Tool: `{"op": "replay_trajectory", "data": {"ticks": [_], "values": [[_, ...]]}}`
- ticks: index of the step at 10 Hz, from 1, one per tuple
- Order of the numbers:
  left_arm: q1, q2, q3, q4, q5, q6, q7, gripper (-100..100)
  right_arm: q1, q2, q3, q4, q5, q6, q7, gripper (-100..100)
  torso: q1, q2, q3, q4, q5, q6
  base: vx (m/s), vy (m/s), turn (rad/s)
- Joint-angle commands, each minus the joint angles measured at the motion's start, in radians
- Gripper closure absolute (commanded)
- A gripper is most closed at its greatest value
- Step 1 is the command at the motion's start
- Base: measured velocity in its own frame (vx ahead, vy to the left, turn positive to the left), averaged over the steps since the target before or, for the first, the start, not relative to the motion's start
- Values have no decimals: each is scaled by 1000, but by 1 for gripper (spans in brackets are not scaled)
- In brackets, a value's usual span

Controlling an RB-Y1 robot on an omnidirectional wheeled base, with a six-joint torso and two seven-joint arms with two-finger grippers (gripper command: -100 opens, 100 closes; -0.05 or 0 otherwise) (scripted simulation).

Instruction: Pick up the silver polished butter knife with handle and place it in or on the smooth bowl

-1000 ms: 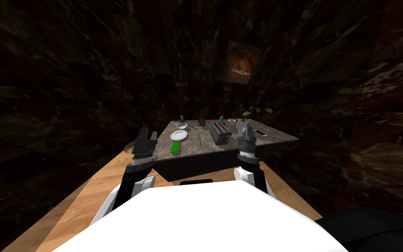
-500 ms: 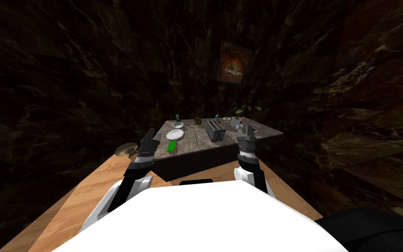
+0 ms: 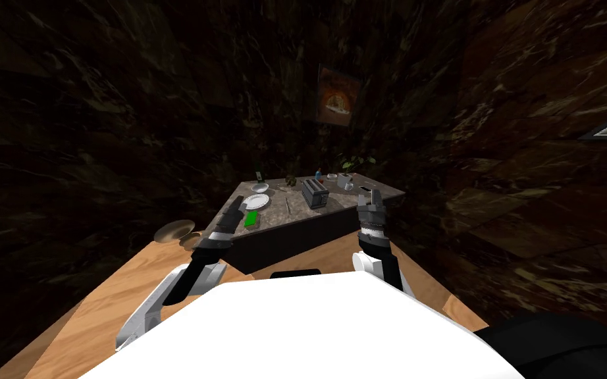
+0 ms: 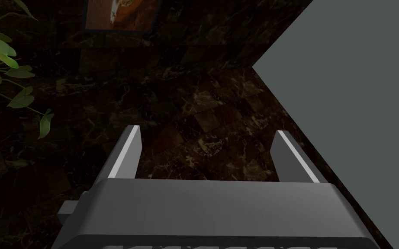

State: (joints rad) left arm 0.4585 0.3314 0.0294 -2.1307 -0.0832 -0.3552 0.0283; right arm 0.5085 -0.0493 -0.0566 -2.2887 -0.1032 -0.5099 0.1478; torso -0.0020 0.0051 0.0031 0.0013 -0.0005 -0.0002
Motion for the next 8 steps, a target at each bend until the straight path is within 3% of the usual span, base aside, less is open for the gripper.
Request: {"op": "replay_trajectory", "data": {"ticks": [1,2,3,7,8], "values": [[-5,50,-7,18,5,31,-18,-100,0,0,0,0,0,0,0,0,0,0,0,0,0,0,-56,-53,-161],[-13,82,-12,37,9,58,-32,-100,0,0,0,0,0,0,0,0,0,-1,0,0,0,0,-49,-72,-208],[-13,90,-12,37,9,58,-32,-100,0,0,0,0,0,0,0,0,-2,-1,-1,0,0,0,-39,-58,-57],[-35,212,-32,102,22,143,-71,-100,0,0,0,0,0,0,0,0,-2,-2,-1,0,0,0,-44,-69,-146],[-35,217,-32,102,22,143,-71,-100,0,0,0,0,0,0,0,0,-1,-2,-1,-1,0,0,-17,-43,-70]]}}
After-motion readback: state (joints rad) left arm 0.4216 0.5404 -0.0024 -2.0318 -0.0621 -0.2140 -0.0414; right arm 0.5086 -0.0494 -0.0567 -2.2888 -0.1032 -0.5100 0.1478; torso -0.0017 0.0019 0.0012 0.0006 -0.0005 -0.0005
